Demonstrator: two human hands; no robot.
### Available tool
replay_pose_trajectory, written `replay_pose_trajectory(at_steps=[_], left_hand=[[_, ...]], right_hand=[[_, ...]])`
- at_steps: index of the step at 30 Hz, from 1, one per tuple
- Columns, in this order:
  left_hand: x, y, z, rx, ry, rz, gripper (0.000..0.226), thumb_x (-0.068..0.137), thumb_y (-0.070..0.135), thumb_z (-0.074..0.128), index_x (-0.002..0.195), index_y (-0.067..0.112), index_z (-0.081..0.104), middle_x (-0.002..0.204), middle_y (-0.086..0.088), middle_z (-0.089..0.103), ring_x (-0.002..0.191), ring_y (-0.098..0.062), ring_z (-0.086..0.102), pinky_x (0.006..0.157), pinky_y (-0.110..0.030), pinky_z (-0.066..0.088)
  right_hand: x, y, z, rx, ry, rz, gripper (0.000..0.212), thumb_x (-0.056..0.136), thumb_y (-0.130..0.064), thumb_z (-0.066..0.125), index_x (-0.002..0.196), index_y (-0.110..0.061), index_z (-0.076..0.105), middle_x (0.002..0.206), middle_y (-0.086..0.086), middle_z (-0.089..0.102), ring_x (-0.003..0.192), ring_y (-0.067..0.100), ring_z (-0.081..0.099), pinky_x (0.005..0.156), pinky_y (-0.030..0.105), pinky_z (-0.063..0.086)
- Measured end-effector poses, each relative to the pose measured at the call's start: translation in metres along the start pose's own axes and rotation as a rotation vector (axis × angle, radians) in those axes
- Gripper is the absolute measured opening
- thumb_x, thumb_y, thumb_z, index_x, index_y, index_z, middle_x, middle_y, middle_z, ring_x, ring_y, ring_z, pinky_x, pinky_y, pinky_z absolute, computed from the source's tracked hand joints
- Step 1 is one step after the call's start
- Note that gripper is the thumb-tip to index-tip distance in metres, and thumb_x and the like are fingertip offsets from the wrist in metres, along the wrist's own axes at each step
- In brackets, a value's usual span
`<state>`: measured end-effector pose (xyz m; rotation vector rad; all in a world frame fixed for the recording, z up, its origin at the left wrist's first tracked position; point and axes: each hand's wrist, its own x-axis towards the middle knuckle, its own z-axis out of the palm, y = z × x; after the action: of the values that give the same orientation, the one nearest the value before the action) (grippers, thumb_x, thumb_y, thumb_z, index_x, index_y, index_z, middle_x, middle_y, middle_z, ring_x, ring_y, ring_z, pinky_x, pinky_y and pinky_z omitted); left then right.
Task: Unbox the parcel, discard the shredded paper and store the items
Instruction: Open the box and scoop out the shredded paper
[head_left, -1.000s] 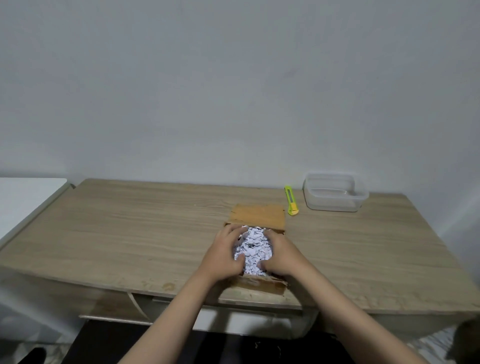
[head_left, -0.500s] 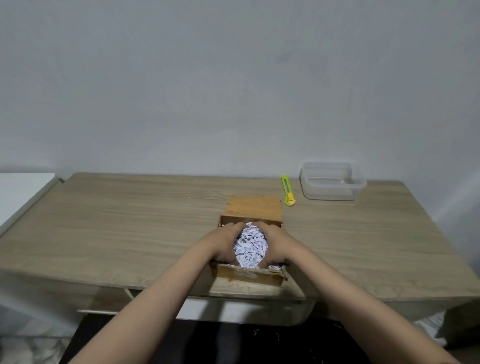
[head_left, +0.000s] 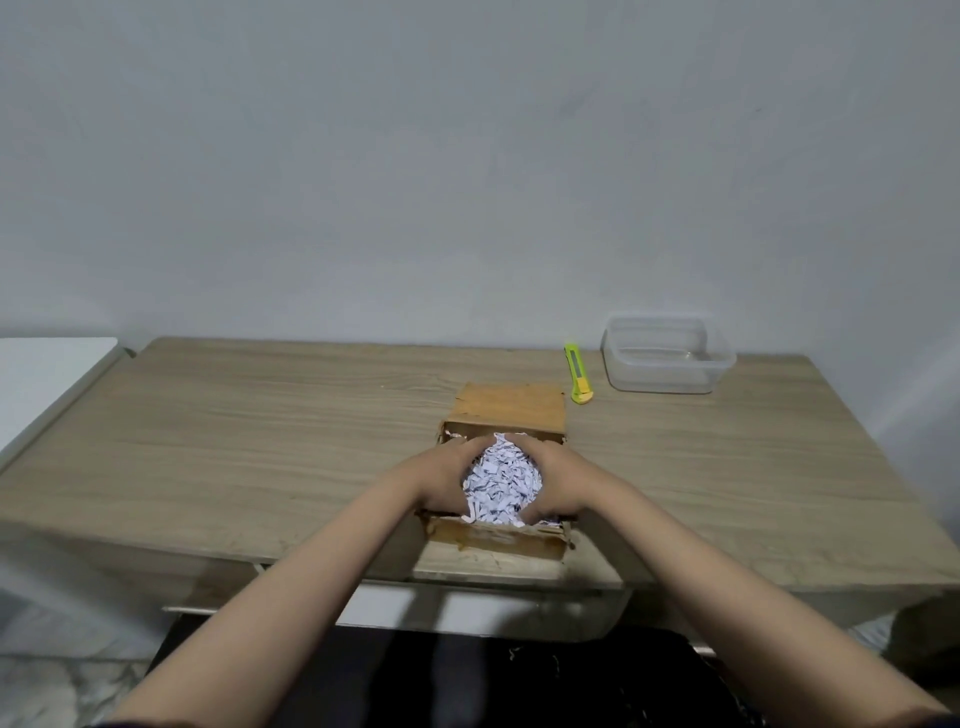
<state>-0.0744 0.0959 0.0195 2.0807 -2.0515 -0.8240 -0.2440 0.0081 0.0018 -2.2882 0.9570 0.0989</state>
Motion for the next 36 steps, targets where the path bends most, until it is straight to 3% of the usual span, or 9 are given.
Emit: replay_pose_trajectory(at_steps=[4, 8, 12, 17, 24, 27, 30, 32, 36], left_hand=[[0.006, 0.006, 0.007, 0.195, -0.029, -0.071, 0.105, 0.066, 0.018, 0.078, 0.147, 0.017, 0.011, 0.134, -0.015, 0.041, 0.123, -0.03, 0.046, 0.1, -0.033, 0.04], [0.01, 0.007, 0.011, 0.269, 0.009, -0.088, 0.092, 0.065, 0.019, 0.078, 0.139, 0.012, 0.023, 0.126, -0.014, 0.046, 0.116, -0.032, 0.051, 0.09, -0.037, 0.047], [0.006, 0.005, 0.014, 0.287, 0.112, -0.056, 0.08, 0.068, 0.025, 0.076, 0.133, 0.012, 0.032, 0.117, -0.014, 0.052, 0.107, -0.032, 0.054, 0.081, -0.036, 0.046], [0.005, 0.001, 0.018, 0.264, 0.183, -0.063, 0.072, 0.068, 0.026, 0.075, 0.128, 0.014, 0.038, 0.113, -0.014, 0.056, 0.104, -0.033, 0.056, 0.08, -0.037, 0.047], [0.006, 0.006, 0.016, 0.214, 0.162, -0.098, 0.058, 0.07, 0.022, 0.071, 0.118, 0.011, 0.039, 0.113, -0.016, 0.057, 0.106, -0.034, 0.055, 0.075, -0.032, 0.039], [0.007, 0.006, 0.017, 0.147, 0.151, -0.105, 0.054, 0.072, 0.017, 0.069, 0.116, 0.01, 0.038, 0.113, -0.017, 0.057, 0.105, -0.034, 0.055, 0.073, -0.03, 0.037], [0.006, 0.003, 0.024, 0.054, 0.169, -0.105, 0.055, 0.072, 0.017, 0.068, 0.118, 0.014, 0.039, 0.113, -0.016, 0.055, 0.107, -0.033, 0.054, 0.083, -0.034, 0.044], [0.005, 0.003, 0.028, 0.014, 0.18, -0.103, 0.057, 0.072, 0.016, 0.067, 0.123, 0.013, 0.039, 0.115, -0.017, 0.053, 0.11, -0.032, 0.051, 0.088, -0.034, 0.043], [0.005, 0.001, 0.029, -0.037, 0.23, -0.068, 0.052, 0.071, 0.015, 0.067, 0.117, 0.013, 0.044, 0.112, -0.016, 0.057, 0.106, -0.031, 0.053, 0.084, -0.033, 0.043]], right_hand=[[0.001, -0.005, 0.014, -0.135, 0.033, -0.014, 0.116, 0.053, -0.043, 0.081, 0.145, -0.036, 0.011, 0.133, 0.012, 0.048, 0.118, 0.031, 0.052, 0.097, 0.036, 0.046], [-0.003, -0.005, 0.012, -0.112, 0.067, -0.034, 0.098, 0.064, -0.026, 0.077, 0.144, -0.026, 0.021, 0.124, 0.017, 0.051, 0.115, 0.033, 0.05, 0.091, 0.035, 0.046], [-0.006, -0.006, 0.011, -0.132, 0.141, -0.024, 0.09, 0.062, -0.019, 0.077, 0.139, -0.023, 0.031, 0.12, 0.013, 0.058, 0.112, 0.029, 0.054, 0.083, 0.034, 0.047], [-0.005, -0.006, 0.013, -0.154, 0.176, -0.035, 0.083, 0.059, -0.021, 0.075, 0.132, -0.025, 0.036, 0.115, 0.009, 0.065, 0.105, 0.031, 0.06, 0.078, 0.037, 0.053], [-0.006, -0.009, 0.017, -0.181, 0.165, -0.009, 0.062, 0.066, -0.033, 0.069, 0.118, -0.028, 0.035, 0.107, 0.006, 0.064, 0.101, 0.035, 0.06, 0.074, 0.04, 0.049], [-0.007, -0.011, 0.016, -0.145, 0.151, 0.006, 0.064, 0.067, -0.029, 0.069, 0.12, -0.028, 0.035, 0.111, 0.009, 0.058, 0.103, 0.035, 0.058, 0.08, 0.042, 0.05], [-0.007, -0.013, 0.015, -0.101, 0.13, 0.018, 0.065, 0.065, -0.03, 0.071, 0.119, -0.029, 0.035, 0.112, 0.01, 0.049, 0.104, 0.035, 0.055, 0.082, 0.041, 0.048], [-0.005, -0.014, 0.012, -0.1, 0.103, 0.014, 0.067, 0.061, -0.025, 0.074, 0.116, -0.027, 0.036, 0.112, 0.01, 0.051, 0.103, 0.034, 0.056, 0.082, 0.041, 0.049], [-0.003, -0.013, 0.006, -0.058, 0.072, 0.028, 0.073, 0.053, -0.018, 0.08, 0.111, -0.026, 0.038, 0.108, 0.009, 0.058, 0.095, 0.03, 0.058, 0.078, 0.04, 0.052]])
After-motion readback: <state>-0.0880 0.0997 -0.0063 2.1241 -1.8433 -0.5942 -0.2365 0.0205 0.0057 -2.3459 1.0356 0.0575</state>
